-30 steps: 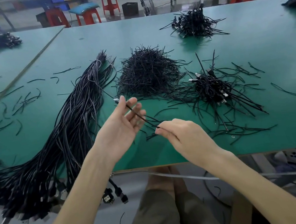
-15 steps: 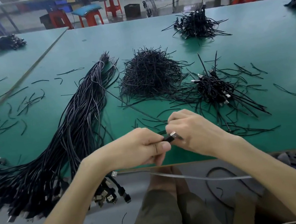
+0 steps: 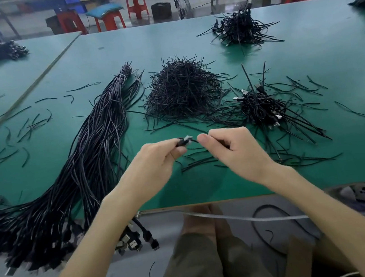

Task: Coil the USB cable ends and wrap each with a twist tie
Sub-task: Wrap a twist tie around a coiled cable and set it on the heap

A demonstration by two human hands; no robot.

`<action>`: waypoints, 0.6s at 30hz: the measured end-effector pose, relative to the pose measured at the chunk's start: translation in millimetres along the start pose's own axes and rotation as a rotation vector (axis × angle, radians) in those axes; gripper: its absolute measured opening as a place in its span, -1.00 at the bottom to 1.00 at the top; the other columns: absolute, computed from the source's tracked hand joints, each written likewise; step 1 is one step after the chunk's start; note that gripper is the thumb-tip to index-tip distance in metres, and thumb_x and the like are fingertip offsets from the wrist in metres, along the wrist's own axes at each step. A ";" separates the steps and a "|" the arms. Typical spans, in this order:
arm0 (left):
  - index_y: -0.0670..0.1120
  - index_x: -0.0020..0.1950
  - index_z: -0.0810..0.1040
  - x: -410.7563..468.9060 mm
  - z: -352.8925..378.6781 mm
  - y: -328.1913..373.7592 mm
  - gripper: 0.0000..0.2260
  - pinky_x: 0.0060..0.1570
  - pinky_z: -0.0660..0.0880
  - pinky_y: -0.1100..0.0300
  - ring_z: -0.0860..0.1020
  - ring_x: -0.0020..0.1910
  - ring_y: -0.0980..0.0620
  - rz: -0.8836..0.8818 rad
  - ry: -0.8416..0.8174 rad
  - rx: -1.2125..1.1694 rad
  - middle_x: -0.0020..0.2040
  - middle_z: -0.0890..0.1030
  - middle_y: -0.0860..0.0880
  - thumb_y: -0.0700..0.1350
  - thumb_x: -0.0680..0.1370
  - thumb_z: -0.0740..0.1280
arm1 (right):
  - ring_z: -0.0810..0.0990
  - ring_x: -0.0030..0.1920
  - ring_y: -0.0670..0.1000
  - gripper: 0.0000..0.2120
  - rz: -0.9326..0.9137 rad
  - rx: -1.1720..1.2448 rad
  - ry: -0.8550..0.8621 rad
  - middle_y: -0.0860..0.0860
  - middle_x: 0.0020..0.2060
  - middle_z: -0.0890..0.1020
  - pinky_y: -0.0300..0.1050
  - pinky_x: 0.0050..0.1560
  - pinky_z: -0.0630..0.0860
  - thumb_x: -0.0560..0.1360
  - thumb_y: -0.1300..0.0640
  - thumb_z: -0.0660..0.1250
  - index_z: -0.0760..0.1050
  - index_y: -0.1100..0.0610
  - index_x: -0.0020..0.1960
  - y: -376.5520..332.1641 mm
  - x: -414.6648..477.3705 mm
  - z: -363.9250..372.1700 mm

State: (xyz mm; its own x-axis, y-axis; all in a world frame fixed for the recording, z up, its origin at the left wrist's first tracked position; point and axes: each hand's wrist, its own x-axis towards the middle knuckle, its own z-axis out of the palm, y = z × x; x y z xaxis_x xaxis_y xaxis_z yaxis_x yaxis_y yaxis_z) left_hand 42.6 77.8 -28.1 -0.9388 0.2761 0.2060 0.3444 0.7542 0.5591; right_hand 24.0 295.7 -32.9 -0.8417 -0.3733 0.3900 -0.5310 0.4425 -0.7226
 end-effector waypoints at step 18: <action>-0.06 -0.25 0.56 -8.7 -26.6 21.3 -0.66 -0.49 0.09 0.31 0.16 -0.51 0.12 -0.149 0.078 -1.129 -0.41 0.24 0.05 0.02 0.67 0.22 | 0.17 -0.54 -0.05 -0.42 0.091 -0.017 0.091 -0.12 -0.58 0.17 -0.18 -0.42 0.12 0.69 -0.06 0.17 0.10 0.02 -0.46 22.7 -0.7 20.4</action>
State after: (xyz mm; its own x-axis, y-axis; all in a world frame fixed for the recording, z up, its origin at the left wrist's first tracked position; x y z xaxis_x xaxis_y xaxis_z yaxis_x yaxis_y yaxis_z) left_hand 58.1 75.6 3.4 -0.9814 0.1611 0.1044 0.0708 -0.2014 0.9769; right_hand 14.5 289.3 -61.2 -0.8915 -0.2562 0.3737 -0.4530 0.4850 -0.7481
